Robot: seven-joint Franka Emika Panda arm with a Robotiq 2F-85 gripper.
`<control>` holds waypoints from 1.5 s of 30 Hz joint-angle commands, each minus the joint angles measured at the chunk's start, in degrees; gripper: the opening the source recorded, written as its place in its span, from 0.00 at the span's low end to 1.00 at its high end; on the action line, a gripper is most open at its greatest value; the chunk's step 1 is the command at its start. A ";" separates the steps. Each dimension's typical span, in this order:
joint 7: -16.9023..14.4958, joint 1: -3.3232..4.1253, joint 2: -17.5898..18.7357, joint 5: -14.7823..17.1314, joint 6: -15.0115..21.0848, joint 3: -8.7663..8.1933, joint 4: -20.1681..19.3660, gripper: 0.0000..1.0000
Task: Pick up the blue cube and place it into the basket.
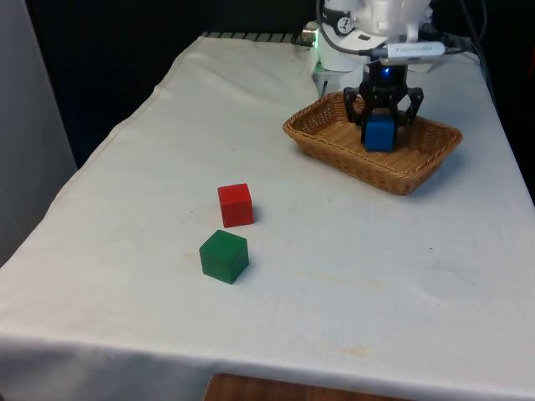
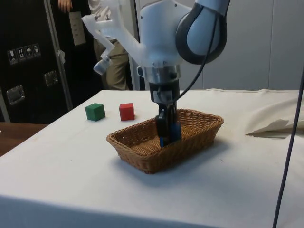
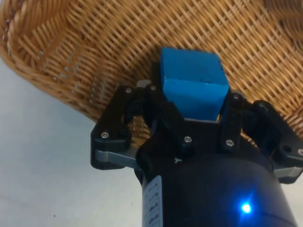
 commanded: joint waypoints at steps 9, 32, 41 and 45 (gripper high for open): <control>0.46 0.11 1.32 -0.57 1.38 -0.74 0.11 0.00; -0.23 -0.40 0.06 0.40 -0.11 -0.11 0.29 1.00; -0.06 -0.34 -4.41 0.92 -4.58 0.00 0.74 1.00; -0.06 -0.34 -6.02 1.03 -6.25 -0.06 0.92 1.00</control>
